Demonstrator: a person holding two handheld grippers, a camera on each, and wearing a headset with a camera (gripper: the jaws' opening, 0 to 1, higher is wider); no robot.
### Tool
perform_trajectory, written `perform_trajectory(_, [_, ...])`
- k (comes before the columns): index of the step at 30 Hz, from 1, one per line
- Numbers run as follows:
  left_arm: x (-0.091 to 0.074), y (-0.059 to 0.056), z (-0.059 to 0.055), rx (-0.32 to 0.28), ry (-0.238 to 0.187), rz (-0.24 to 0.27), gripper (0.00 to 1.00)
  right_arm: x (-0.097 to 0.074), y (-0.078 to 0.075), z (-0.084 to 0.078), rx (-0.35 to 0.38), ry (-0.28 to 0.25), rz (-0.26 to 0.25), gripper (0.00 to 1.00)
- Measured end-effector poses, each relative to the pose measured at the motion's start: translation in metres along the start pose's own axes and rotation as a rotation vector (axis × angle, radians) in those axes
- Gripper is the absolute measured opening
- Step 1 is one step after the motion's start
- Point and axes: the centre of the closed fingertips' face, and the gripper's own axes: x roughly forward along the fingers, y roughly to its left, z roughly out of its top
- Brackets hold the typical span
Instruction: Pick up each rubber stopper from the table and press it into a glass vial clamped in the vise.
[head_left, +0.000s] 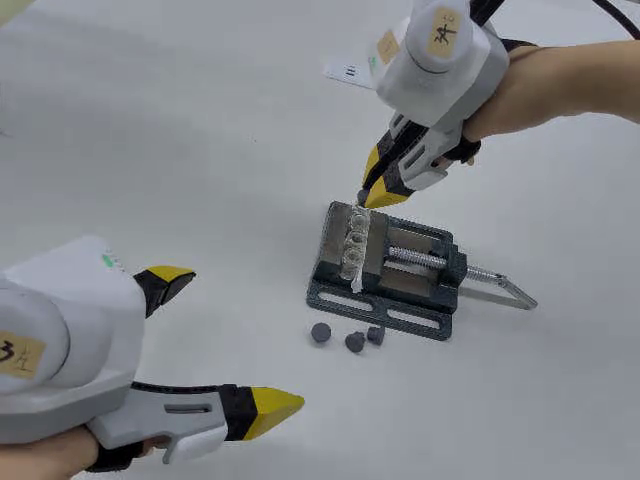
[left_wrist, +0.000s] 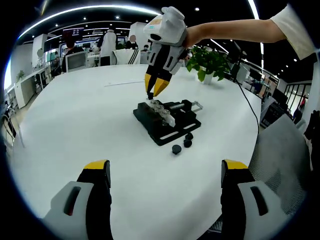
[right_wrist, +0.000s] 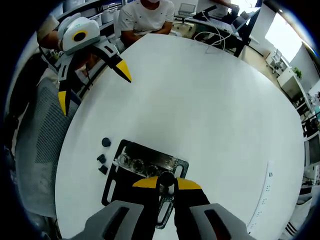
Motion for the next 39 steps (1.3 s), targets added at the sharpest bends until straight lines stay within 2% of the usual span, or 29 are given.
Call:
perform_trajectory(9, [0.002, -0.001, -0.001, -0.002, 0.002, -0.005, 0.9, 0.003, -0.005, 0.0, -0.003, 0.018, -0.01, 0.06])
perform_trajectory(14, [0.003, -0.002, 0.0, -0.002, 0.0, -0.008, 0.9, 0.003, -0.004, -0.001, 0.038, 0.034, -0.034, 0.05])
perform_trajectory(15, [0.003, -0.002, -0.001, -0.003, 0.0, -0.009, 0.9, 0.003, -0.005, -0.001, 0.051, 0.037, -0.041, 0.05])
perform_trajectory(16, [0.004, -0.002, -0.001, -0.003, 0.0, -0.011, 0.9, 0.003, -0.005, -0.002, 0.098, 0.041, -0.05, 0.05])
perform_trajectory(18, [0.004, -0.003, 0.0, 0.0, 0.0, -0.012, 0.9, 0.003, -0.005, -0.002, 0.102, 0.04, -0.055, 0.05])
perform_trajectory(25, [0.005, -0.005, 0.0, -0.003, -0.004, -0.014, 0.9, 0.003, -0.003, -0.003, 0.246, 0.015, -0.092, 0.04])
perform_trajectory(28, [0.005, -0.006, -0.001, -0.004, -0.003, -0.016, 0.9, 0.003, -0.002, -0.003, 0.274, 0.018, -0.108, 0.04])
perform_trajectory(33, [0.007, -0.009, -0.003, -0.005, -0.001, -0.022, 0.9, 0.003, 0.001, -0.001, 0.317, 0.049, -0.18, 0.04])
perform_trajectory(34, [0.007, -0.009, -0.003, -0.005, -0.001, -0.023, 0.9, 0.003, -0.001, -0.003, 0.365, 0.049, -0.204, 0.04])
perform_trajectory(39, [0.008, -0.011, -0.003, -0.003, -0.004, -0.028, 0.9, 0.003, -0.004, -0.005, 0.395, 0.051, -0.241, 0.05])
